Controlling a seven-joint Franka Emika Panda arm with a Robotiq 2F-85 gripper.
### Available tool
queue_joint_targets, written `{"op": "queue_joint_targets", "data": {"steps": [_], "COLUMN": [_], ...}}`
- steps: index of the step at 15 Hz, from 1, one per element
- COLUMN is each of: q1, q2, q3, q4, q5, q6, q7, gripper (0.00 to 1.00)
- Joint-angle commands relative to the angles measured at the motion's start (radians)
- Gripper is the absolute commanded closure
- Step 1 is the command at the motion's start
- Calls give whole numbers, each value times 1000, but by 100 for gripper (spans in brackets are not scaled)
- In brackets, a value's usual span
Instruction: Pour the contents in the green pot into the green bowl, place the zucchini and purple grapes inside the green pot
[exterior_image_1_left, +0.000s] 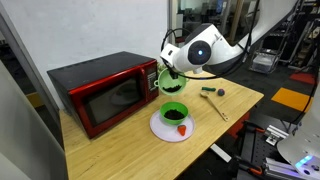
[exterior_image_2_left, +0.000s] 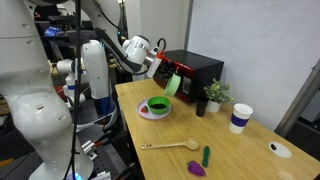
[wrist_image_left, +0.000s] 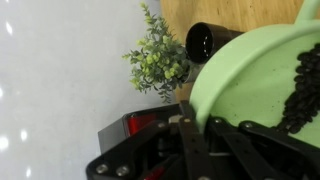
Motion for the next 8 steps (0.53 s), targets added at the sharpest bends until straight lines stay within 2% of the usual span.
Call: {"op": "queue_joint_targets", "data": {"steps": [1, 8], "q1": [9, 33], "q2": [-39, -48], "q3": [18, 52], "q4": [-45, -87], "q5": [-88, -124], "q6": [-61, -200], "q7": [31, -5], "gripper": [98, 98]}}
